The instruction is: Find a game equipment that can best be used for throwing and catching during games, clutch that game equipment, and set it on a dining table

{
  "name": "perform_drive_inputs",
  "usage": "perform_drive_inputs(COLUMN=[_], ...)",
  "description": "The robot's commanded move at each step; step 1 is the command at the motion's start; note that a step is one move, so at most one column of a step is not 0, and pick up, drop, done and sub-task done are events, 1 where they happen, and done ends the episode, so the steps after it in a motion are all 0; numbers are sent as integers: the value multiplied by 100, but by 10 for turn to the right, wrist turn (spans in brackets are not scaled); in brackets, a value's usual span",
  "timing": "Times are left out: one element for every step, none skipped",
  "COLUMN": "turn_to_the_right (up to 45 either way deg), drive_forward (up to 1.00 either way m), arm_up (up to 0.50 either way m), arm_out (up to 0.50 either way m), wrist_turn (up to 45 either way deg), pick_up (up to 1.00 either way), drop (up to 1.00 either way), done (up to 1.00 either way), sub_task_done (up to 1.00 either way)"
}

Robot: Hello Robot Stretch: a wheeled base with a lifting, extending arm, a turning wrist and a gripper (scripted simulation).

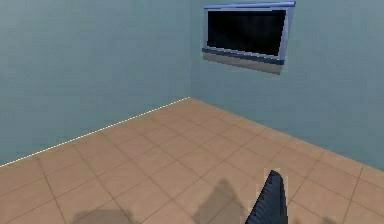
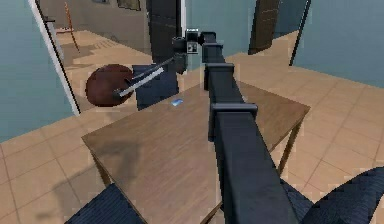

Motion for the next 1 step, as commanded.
perform_drive_inputs(turn_to_the_right=[0], drive_forward=[0], arm_up=[0], arm_out=[0], wrist_turn=[450], pick_up=[0], drop=[0], done=[0], sub_task_done=[0])
